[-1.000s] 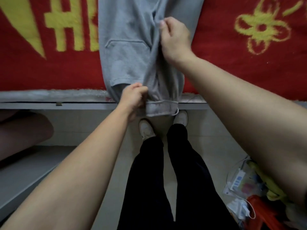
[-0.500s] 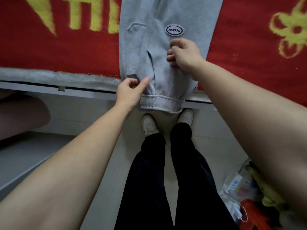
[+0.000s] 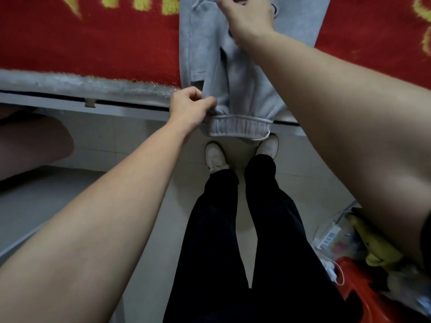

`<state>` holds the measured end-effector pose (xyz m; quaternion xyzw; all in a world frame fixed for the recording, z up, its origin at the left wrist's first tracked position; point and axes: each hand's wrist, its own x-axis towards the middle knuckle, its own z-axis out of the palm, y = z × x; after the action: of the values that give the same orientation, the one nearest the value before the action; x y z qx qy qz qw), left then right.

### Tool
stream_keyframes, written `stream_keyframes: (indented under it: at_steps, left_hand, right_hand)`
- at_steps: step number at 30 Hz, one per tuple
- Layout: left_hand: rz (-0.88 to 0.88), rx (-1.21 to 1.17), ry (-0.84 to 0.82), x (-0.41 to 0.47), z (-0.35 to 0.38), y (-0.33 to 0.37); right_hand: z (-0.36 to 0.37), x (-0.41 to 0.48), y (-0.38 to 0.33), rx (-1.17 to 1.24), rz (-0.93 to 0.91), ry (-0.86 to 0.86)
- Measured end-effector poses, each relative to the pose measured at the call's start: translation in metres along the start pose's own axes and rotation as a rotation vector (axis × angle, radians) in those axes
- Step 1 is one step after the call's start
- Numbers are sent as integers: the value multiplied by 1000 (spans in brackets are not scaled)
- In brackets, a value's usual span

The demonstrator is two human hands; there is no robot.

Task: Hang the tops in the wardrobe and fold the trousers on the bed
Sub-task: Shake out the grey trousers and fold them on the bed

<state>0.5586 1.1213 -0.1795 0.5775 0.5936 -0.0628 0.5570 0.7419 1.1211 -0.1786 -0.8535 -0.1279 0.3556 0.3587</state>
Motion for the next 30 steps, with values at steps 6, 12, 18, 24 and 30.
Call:
stream_keyframes:
  at_steps: [6,12,18,24,30]
  left_hand:
    - [-5,-30,-39,8,-13,-15]
    - [-20,102,-9,21,-31,-43]
    - [-32,258,-20,25,-30,-42]
    - [232,464,253,35,-35,5]
    - [459,554,355,82,-17,85]
  right_hand:
    - [21,2,-9,-213,8,64]
    - [41,-6,-9,-253,-268,-211]
    - [31,8,-12,-232,-167,-346]
    - [-20,29,9,-687,-247,303]
    - [-55,51,25,-864,-289,166]
